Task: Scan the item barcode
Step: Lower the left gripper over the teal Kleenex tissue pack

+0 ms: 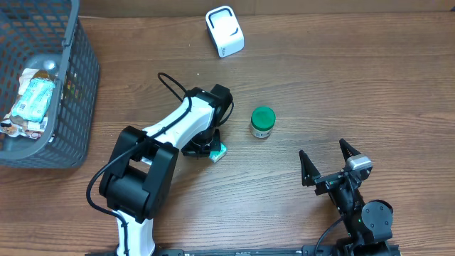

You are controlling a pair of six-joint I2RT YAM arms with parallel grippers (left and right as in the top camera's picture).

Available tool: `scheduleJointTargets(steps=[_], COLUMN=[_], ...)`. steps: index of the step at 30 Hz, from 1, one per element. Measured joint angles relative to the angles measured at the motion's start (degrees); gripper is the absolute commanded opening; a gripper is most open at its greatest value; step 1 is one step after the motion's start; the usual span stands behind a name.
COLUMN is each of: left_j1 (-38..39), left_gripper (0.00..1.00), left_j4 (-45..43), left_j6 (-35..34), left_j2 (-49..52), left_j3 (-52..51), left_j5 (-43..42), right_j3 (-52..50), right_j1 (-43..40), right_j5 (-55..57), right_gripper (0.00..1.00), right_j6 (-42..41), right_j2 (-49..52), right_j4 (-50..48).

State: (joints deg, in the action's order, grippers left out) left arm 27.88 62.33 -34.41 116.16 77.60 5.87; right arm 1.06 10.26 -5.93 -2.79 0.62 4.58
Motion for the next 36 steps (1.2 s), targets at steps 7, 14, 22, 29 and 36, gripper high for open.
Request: scheduleJointTargets(steps=[7,14,22,29,36], left_j1=[-3.72,-8.15,-10.47,-6.03,0.52], left_gripper=[0.04,0.09,0.04,0.05,0.04], left_j4=[-8.13,-6.95,10.56,10.54,10.16], left_j6=[0.02,3.15,9.03,12.48,12.66], left_j2=[-0.04,-0.07,-0.13,-0.13,-0.13], left_j3=[-0.04,3.39,12.44,12.44,12.44], left_j5=[-0.02,-2.82,-9.53,-15.32,-16.41], right_j3=[0.0,0.0,0.0,0.0,0.0], right_j1=[0.0,0.0,0.02,0.02,0.0], right_j5=[0.0,0.02,0.02,0.02,0.02], right_gripper=[1.0,1.0,1.0,1.0,1.0], right_j6=[0.02,0.02,0.0,0.02,0.0], right_j2=[0.0,0.0,0.0,0.0,0.0], right_j4=[0.0,-0.02,0.0,0.04,0.02])
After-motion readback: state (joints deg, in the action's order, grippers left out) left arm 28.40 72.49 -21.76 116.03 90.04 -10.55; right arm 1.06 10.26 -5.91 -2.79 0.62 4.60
